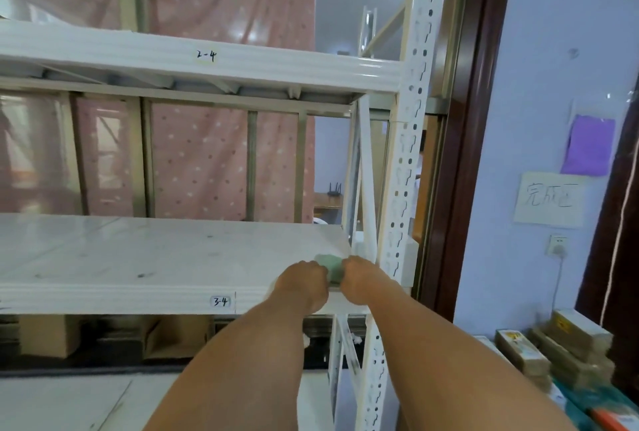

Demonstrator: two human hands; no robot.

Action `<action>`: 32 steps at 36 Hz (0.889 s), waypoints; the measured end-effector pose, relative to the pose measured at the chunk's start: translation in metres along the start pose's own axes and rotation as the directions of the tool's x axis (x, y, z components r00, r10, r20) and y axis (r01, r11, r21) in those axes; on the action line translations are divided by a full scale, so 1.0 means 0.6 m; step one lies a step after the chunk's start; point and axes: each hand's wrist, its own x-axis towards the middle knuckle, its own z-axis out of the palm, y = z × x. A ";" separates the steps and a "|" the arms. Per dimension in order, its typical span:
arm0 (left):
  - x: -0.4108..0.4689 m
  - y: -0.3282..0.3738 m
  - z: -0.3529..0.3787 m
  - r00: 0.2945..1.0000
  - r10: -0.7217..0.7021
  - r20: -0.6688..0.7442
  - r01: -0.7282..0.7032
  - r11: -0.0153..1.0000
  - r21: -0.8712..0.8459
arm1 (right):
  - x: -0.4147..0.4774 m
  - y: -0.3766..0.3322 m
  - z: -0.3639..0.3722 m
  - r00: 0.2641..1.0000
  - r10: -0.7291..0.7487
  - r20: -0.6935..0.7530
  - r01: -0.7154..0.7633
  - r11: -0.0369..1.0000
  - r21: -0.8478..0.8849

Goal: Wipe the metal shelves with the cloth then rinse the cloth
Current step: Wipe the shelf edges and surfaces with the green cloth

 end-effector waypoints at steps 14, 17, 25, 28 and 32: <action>0.043 0.010 -0.008 0.996 -0.088 -0.028 0.082 0.981 -0.177 | 0.024 -0.015 -0.006 0.982 -0.072 0.176 0.103 0.979 -0.173; 0.052 0.007 -0.001 0.999 -0.041 -0.030 0.036 0.988 -0.149 | 0.028 -0.022 -0.004 0.978 -0.097 0.185 0.133 0.973 -0.189; 0.069 -0.016 0.037 0.988 0.147 -0.044 -0.150 0.985 -0.087 | 0.066 -0.005 0.021 0.973 -0.079 0.217 0.113 0.982 -0.149; 0.065 -0.014 0.025 0.990 0.137 0.037 -0.133 0.987 -0.091 | 0.075 -0.005 0.027 0.974 -0.069 0.216 0.095 0.989 -0.112; 0.048 -0.016 0.006 0.986 0.112 0.122 -0.104 0.992 -0.067 | 0.089 -0.003 0.045 0.975 -0.083 0.206 0.079 0.997 0.026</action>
